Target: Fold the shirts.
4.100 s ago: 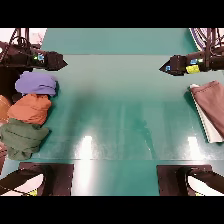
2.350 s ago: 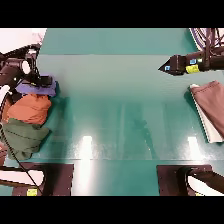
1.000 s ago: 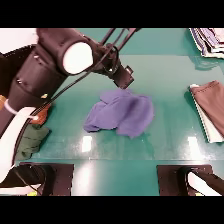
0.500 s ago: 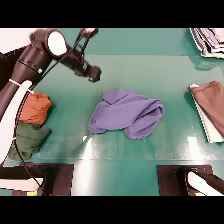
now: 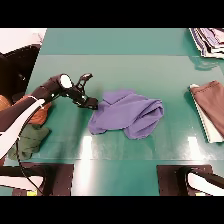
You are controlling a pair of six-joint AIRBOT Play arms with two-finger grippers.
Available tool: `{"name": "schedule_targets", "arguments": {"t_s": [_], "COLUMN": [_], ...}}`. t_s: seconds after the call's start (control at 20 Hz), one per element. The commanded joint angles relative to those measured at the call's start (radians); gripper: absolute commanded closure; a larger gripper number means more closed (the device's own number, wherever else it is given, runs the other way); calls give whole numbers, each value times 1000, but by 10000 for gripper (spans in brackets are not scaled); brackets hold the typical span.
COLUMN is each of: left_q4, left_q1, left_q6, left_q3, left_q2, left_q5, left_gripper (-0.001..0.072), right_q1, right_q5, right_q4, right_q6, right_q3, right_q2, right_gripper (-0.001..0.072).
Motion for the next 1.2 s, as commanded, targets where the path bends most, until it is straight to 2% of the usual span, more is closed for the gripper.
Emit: {"name": "schedule_targets", "arguments": {"t_s": [0.0,0.1,0.15,0.2,0.25,0.4,0.5,0.6,0.8,0.9,1.05,1.15], "left_q4": [-146,-155,-155,-155,-155,-136,-126,-107,-78,-65,-50,-49], "left_q1": [4,4,4,4,4,39,108,182,277,290,290,290], "left_q6": [77,78,78,78,79,77,77,78,78,78,77,78], "left_q3": [-37,-37,-37,-37,-37,8,75,144,220,220,220,220], "left_q2": [-27,-28,-28,-28,-28,-6,50,117,199,204,204,204], "left_q5": [36,35,39,40,43,16,9,9,9,0,-21,-22], "left_gripper": [205,206,319,539,678,683,683,683,682,682,682,682], "right_q1": [44,50,49,49,49,39,6,-38,-114,-114,-41,44], "right_q5": [4,3,5,8,10,57,75,59,-113,-174,-334,-464], "right_q4": [0,-7,-6,-6,-6,-9,-8,-9,-3,6,114,242], "right_q6": [0,1,1,1,1,1,12,12,12,12,-14,-66], "right_q3": [1,1,1,1,1,-6,-96,-278,-795,-1054,-1378,-1490], "right_q2": [-29,-29,-28,-28,-29,-29,3,67,222,266,274,232], "right_gripper": [695,695,694,695,694,694,694,694,679,272,254,255]}}
